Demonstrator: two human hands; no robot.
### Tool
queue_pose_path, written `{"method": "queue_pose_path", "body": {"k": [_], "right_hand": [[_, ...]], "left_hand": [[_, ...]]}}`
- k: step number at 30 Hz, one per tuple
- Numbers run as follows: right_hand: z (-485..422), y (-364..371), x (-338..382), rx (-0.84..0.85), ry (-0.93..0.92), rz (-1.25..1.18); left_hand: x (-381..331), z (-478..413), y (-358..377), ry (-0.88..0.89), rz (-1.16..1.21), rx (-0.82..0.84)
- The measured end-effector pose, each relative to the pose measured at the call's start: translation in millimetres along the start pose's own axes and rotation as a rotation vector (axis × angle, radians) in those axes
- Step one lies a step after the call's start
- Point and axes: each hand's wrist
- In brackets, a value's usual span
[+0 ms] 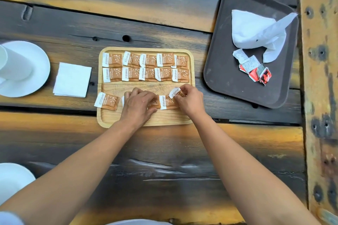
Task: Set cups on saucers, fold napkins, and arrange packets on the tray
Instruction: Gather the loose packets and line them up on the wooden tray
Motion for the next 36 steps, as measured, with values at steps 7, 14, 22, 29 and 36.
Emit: {"method": "queue_pose_path", "body": {"k": [7,14,22,29,36], "right_hand": [[-4.0,-19.1,-1.5,0.037,-0.022,0.024],[-16.3,-42.5,8.0,0.245,-0.004,0.241],[-13.3,-34.7,3.4,0.206,-0.153,0.458],[2.3,-27.7,-7.6,0.151,-0.225,0.445],[17.9,-14.8,-12.7,0.126,-0.328,0.569]], "left_hand": [[35.2,15.9,-3.9,-0.131,-0.013,-0.044],[53.5,22.7,-2.6,-0.121,-0.057,-0.043],[60.6,23.6,-2.8,-0.118,-0.021,-0.044],[74.4,35.8,2.4,-0.195,-0.037,-0.111],[77.7,44.8,7.2,-0.206,-0.040,-0.093]]}}
Point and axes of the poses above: each hand's wrist, its own z-axis away from the middle knuckle, its own y-axis out of the palm, x = y × z, and after that the axes turned 8 degrees about -z, right-handed
